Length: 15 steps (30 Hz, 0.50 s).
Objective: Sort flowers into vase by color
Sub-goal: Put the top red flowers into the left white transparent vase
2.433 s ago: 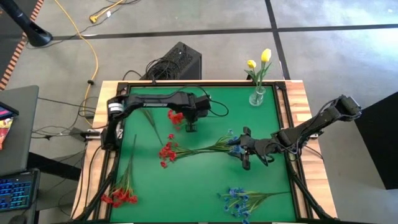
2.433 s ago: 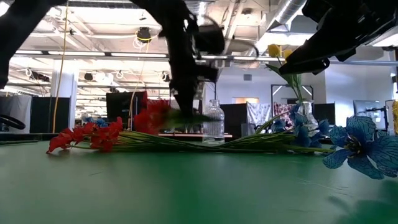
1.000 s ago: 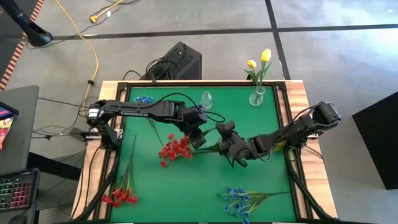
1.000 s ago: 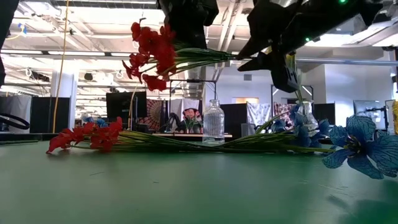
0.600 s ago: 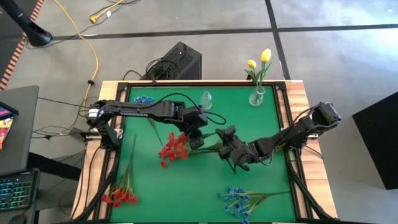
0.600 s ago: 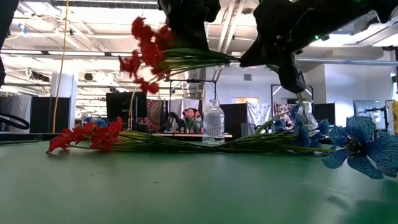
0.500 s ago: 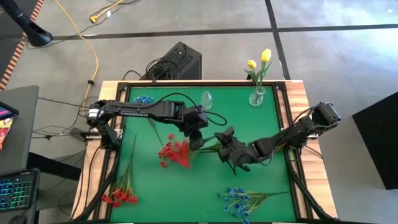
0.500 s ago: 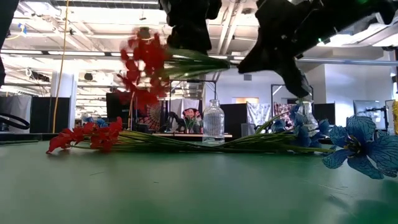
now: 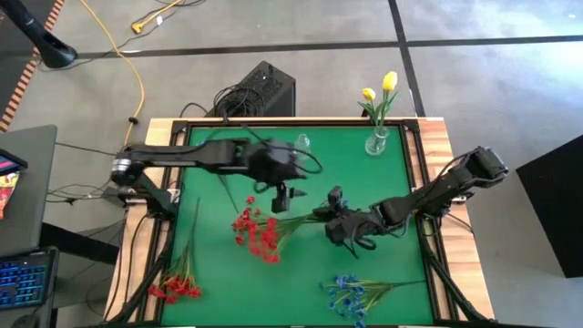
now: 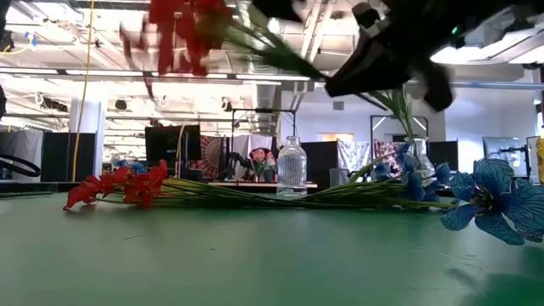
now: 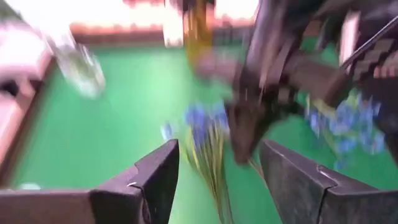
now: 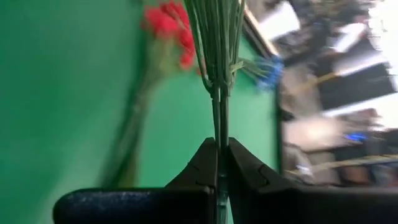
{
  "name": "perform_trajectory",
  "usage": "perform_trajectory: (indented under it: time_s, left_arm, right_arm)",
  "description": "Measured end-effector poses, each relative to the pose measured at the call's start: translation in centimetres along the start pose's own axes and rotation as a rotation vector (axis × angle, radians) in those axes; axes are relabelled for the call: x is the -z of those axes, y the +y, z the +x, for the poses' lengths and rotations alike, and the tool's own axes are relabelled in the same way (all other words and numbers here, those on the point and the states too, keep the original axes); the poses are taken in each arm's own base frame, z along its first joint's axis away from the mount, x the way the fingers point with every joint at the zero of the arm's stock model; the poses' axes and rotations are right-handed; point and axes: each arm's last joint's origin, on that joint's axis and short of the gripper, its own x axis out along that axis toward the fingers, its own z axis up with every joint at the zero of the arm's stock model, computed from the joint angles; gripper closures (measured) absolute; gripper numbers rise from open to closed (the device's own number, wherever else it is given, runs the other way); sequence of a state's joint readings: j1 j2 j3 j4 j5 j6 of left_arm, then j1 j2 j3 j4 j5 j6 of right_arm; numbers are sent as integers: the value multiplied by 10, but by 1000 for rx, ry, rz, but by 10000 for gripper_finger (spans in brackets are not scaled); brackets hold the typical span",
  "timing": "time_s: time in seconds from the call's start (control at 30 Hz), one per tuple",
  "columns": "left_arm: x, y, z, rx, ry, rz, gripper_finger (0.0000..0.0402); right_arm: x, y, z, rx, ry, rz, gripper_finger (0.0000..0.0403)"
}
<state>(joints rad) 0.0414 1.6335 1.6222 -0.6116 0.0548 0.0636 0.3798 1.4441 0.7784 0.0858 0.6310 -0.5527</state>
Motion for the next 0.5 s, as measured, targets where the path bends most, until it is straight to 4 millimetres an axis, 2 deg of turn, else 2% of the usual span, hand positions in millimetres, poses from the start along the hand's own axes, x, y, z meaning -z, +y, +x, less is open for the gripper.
perform_trajectory:
  time_s: [0.1, 0.2, 0.33, 0.5]
  left_arm:
    - [3, 5, -20, -30, -167, 56, 189]
    - [21, 9, -29, -60, -302, 70, 189]
    - [56, 10, -25, -44, -443, 37, 189]
    - [89, 7, -10, -12, -550, 5, 189]
  right_arm:
    - [-4, -11, -13, -98, -94, 92, 366]
    - [-6, -21, -24, -168, -200, 149, 366]
    - [-9, -35, -35, -213, -352, 202, 366]
    - [-13, -57, -43, -156, -494, 279, 366]
